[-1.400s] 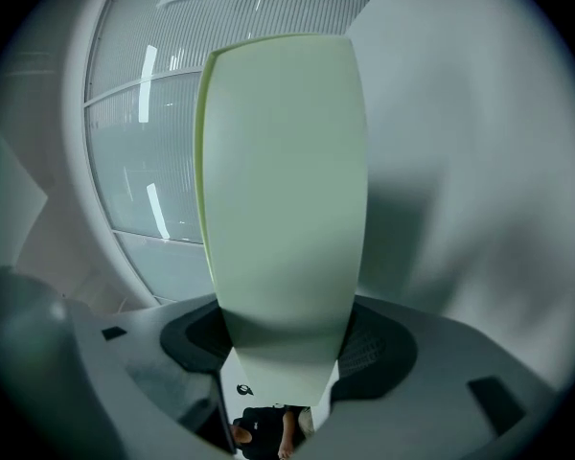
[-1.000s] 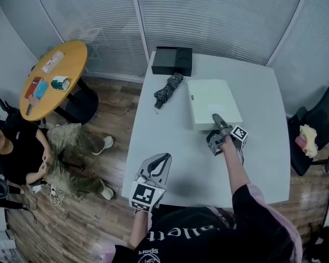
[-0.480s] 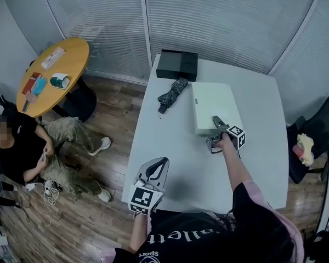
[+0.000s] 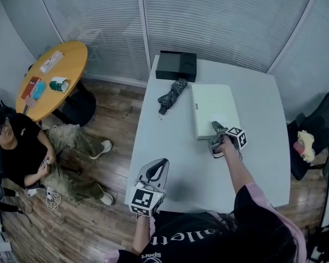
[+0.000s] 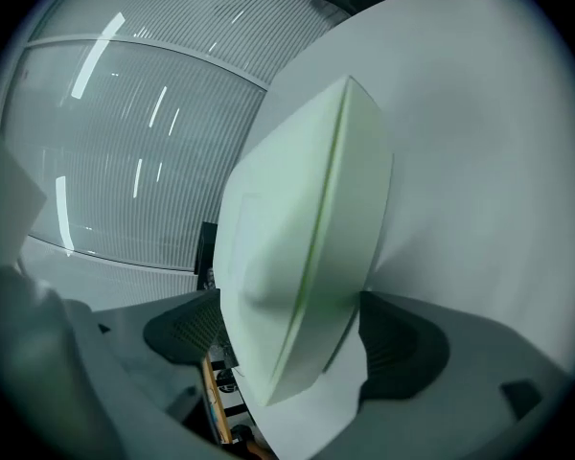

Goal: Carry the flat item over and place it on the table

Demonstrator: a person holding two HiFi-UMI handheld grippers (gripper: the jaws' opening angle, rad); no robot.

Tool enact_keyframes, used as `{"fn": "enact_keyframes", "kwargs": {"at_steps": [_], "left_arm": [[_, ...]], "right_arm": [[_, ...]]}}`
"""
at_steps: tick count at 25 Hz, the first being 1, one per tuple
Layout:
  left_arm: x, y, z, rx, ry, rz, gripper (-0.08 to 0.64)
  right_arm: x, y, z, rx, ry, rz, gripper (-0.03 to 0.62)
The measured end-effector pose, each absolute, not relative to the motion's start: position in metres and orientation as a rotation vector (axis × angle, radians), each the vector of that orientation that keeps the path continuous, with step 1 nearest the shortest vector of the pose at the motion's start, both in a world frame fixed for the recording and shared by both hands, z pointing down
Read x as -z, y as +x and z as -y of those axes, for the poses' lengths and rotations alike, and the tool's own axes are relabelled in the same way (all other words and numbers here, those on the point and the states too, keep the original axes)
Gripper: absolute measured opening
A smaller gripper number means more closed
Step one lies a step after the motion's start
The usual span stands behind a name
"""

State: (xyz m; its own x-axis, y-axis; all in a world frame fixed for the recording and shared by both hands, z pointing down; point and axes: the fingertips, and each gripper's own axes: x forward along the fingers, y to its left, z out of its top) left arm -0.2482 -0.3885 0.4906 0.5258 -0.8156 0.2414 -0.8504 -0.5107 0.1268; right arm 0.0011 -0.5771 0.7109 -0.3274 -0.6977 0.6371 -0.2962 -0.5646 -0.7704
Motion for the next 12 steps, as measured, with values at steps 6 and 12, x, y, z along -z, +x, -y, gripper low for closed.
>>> {"fn": "enact_keyframes", "kwargs": {"at_steps": [6, 12], "left_arm": [[-0.484, -0.252, 0.389, -0.223, 2.55, 1.44, 0.028], [-0.484, -0.245, 0.381, -0.225, 2.579, 1.401, 0.028]], "right_arm": [[-0.695, -0.011, 0.568, 1.961, -1.546, -1.396, 0.416], [-0.654, -0.024, 0.562, 1.874, -1.446, -1.607, 0.414]]}}
